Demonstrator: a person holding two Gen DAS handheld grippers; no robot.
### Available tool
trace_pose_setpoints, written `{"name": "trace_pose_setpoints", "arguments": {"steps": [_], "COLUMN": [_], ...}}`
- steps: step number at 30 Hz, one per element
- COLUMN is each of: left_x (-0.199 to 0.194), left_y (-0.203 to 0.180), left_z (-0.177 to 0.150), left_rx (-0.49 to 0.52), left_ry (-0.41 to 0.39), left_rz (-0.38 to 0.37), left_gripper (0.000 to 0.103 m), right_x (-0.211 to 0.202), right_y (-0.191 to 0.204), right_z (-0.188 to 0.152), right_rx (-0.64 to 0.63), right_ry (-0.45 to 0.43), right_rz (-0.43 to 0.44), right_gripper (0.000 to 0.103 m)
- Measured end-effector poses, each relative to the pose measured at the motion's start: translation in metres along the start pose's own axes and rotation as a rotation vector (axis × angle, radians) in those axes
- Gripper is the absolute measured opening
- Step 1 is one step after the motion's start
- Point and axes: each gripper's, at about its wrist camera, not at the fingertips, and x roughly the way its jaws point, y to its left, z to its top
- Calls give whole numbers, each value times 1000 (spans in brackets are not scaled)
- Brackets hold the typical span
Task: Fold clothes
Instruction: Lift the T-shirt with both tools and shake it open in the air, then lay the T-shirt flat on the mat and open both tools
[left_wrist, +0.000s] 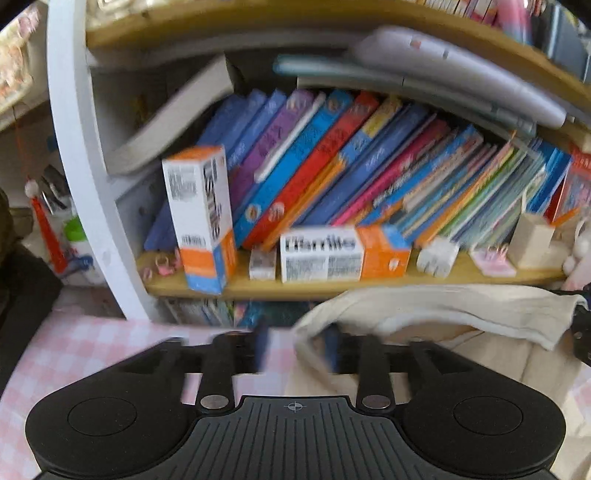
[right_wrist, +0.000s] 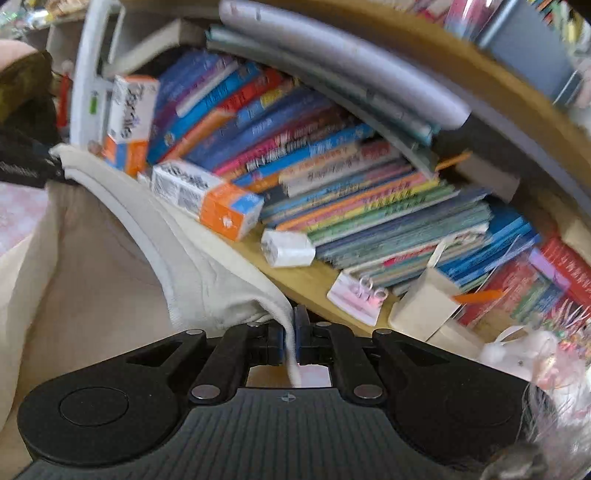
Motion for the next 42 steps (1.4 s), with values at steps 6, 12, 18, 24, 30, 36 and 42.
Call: {"name": "trace_pose_setpoints", "arguments": {"steps": [6,12,18,24,30,36,42], "left_x": [-25,-87,-141,-169,-185,-191,-182], "left_y": [10,7,-23,-58,-70,-79,-80], "left_z": [-40,-101,-163,-193,-197,-204,-208], "left_rx": [36,52,109,157,173,224,276], "left_ry": [22,30,84,97,76,79,125], "left_rz": [3,1,1,20,35,13,6], "left_gripper": [77,82,82,82,82,82,82], "right_x": [-4,-57,-115,-156,-179,-177,-151], "right_y": [-6,-12,7,38,88,118,137], "right_z": [-30,-78,-132,-160,-159,-144,-136], "right_rx": [87,234,300,303,42,-161,-268], "right_ry": [49,74,107,106,58,-14,23], "right_rz": [45,109,150,218,281,273,308], "right_gripper": [48,55,57,57,57,56,53]}}
